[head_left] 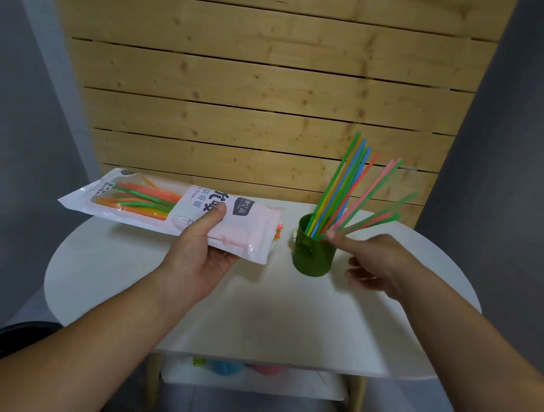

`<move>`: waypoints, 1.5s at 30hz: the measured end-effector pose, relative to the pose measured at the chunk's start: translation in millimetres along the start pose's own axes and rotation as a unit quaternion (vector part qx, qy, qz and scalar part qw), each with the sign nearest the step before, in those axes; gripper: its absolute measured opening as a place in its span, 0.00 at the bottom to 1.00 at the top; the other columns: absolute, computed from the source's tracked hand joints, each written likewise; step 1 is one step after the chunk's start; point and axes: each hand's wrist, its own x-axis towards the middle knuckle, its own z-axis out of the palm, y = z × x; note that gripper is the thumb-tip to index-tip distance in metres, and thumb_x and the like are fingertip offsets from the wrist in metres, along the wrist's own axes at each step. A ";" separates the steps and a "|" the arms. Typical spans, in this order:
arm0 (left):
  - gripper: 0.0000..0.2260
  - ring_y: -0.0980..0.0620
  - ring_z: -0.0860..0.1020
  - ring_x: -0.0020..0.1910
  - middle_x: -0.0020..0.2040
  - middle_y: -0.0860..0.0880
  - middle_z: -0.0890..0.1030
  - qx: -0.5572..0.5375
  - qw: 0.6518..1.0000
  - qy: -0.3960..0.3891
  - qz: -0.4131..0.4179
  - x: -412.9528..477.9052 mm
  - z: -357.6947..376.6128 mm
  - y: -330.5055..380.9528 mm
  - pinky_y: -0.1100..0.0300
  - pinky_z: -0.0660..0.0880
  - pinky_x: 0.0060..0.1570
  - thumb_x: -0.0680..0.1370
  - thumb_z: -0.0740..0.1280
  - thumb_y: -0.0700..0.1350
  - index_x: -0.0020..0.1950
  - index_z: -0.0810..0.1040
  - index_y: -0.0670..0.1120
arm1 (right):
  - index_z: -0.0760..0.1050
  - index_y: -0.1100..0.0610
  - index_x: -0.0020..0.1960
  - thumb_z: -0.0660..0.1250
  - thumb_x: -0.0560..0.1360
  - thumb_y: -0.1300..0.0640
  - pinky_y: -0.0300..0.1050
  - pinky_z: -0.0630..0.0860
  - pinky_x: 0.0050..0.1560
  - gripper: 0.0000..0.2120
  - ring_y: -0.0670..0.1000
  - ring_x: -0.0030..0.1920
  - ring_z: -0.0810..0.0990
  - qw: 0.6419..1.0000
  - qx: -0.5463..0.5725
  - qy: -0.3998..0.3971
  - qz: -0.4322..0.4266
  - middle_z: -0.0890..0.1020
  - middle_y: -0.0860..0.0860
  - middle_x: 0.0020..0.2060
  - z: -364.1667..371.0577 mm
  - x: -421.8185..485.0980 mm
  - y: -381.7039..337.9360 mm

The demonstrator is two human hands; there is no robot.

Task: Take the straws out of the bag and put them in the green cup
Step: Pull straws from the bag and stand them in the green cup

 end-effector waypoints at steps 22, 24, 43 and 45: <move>0.13 0.49 0.86 0.52 0.54 0.49 0.87 0.189 0.972 -0.066 0.124 -17.1 15.7 -10.2 0.51 0.84 0.46 0.78 0.70 0.37 0.60 0.80 0.50 | 0.75 0.62 0.65 0.60 0.81 0.48 0.64 0.77 0.60 0.20 0.64 0.57 0.83 0.828 0.546 -0.098 0.085 0.83 0.62 0.58 99.7 -31.0 -16.0; 0.13 0.48 0.86 0.53 0.55 0.48 0.87 0.196 0.970 -0.073 0.128 -19.3 16.7 -11.2 0.50 0.84 0.49 0.78 0.70 0.36 0.61 0.80 0.49 | 0.74 0.62 0.65 0.58 0.83 0.48 0.60 0.79 0.55 0.20 0.64 0.57 0.82 0.822 0.550 -0.118 0.085 0.82 0.62 0.60 97.7 -36.8 -17.3; 0.14 0.49 0.87 0.48 0.52 0.46 0.88 0.022 1.000 -0.006 0.014 -2.0 4.7 -1.8 0.50 0.85 0.44 0.79 0.70 0.40 0.64 0.78 0.47 | 0.82 0.61 0.47 0.71 0.76 0.59 0.42 0.78 0.39 0.05 0.49 0.33 0.77 0.944 0.289 -0.048 -0.151 0.78 0.54 0.32 68.0 -30.2 -10.2; 0.16 0.49 0.87 0.48 0.53 0.46 0.87 0.025 0.999 -0.011 0.016 -2.3 4.6 -2.1 0.51 0.85 0.43 0.79 0.70 0.40 0.67 0.77 0.46 | 0.82 0.62 0.48 0.71 0.76 0.60 0.43 0.78 0.41 0.05 0.48 0.32 0.77 0.946 0.279 -0.056 -0.156 0.79 0.54 0.32 66.2 -31.3 -12.0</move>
